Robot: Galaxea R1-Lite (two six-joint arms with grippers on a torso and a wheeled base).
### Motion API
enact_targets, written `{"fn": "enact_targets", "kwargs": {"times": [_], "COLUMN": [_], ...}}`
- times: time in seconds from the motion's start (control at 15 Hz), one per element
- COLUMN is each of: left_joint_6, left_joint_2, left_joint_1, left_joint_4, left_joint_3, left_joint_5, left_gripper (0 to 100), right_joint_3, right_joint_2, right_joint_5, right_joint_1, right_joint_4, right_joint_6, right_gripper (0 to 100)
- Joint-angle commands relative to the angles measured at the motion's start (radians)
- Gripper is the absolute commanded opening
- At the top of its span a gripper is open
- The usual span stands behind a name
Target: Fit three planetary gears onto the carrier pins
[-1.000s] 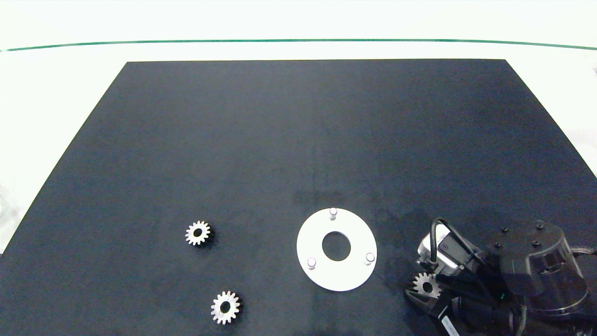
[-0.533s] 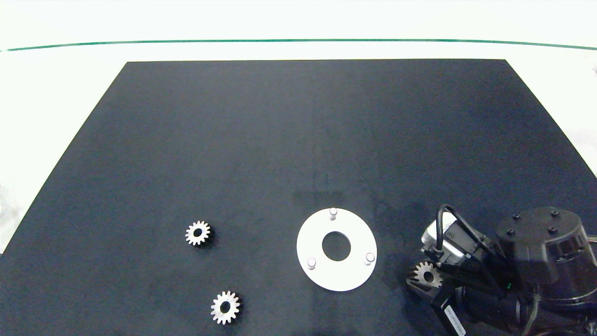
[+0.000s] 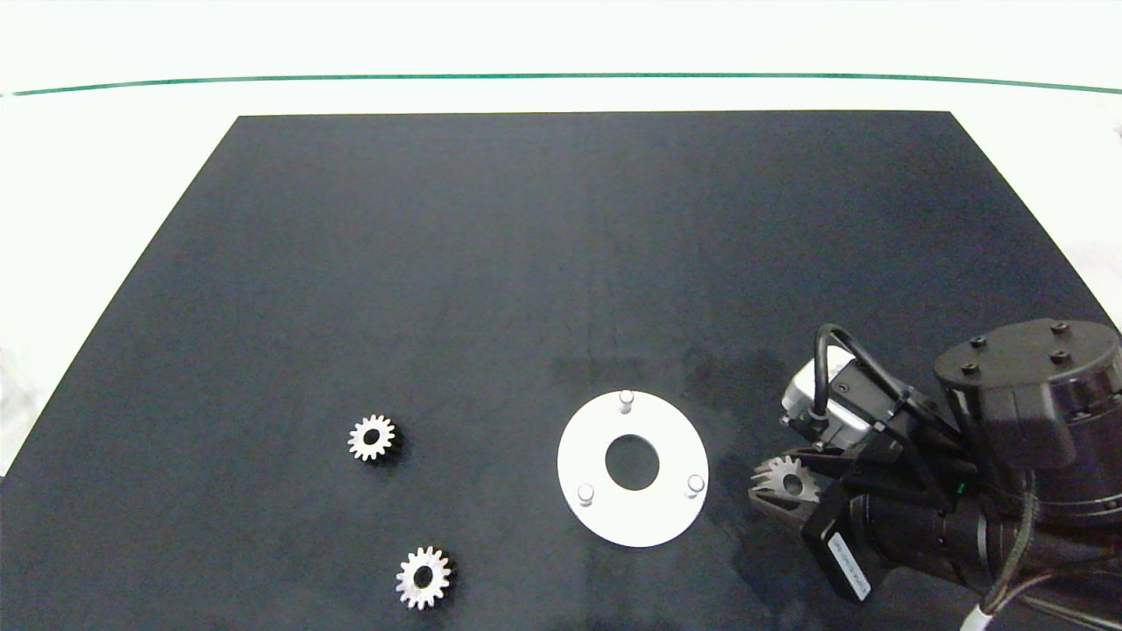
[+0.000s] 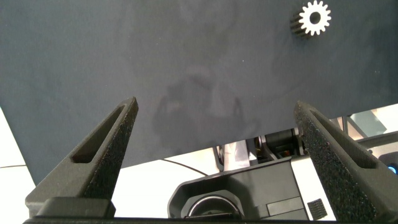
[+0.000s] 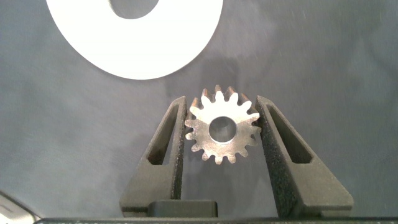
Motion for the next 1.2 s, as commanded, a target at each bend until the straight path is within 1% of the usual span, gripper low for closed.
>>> {"fn": "enact_targets", "kwargs": {"times": [0.07, 0.2, 0.47, 0.6, 0.67, 1.0, 1.2], "left_joint_6": [-0.001, 0.001, -0.001, -0.001, -0.001, -0.001, -0.001], "left_joint_2": [-0.001, -0.001, -0.001, -0.001, -0.001, -0.012, -0.027], "left_joint_1": [0.0, 0.0, 0.0, 0.0, 0.0, -0.006, -0.011], "left_joint_4": [0.004, 0.004, 0.004, 0.004, 0.004, 0.004, 0.004], "left_joint_3": [0.0, 0.0, 0.006, 0.006, 0.006, 0.014, 0.02], "left_joint_5": [0.0, 0.0, 0.0, 0.0, 0.0, 0.0, 0.0], "left_gripper": [100, 100, 100, 100, 100, 100, 100], "right_joint_3": [-0.039, -0.05, -0.095, -0.124, -0.128, -0.147, -0.147], "right_joint_2": [0.047, 0.075, 0.121, 0.147, 0.155, 0.188, 0.199], "right_joint_5": [-0.002, -0.002, -0.002, -0.002, 0.0, -0.003, -0.006], "right_joint_1": [0.041, 0.055, 0.058, 0.063, 0.074, 0.106, 0.104], "right_joint_4": [0.02, 0.028, 0.028, 0.026, 0.026, 0.025, 0.02], "right_joint_6": [-0.001, -0.001, 0.001, 0.008, 0.008, 0.028, 0.03], "right_gripper": [25, 25, 25, 25, 25, 25, 25]}}
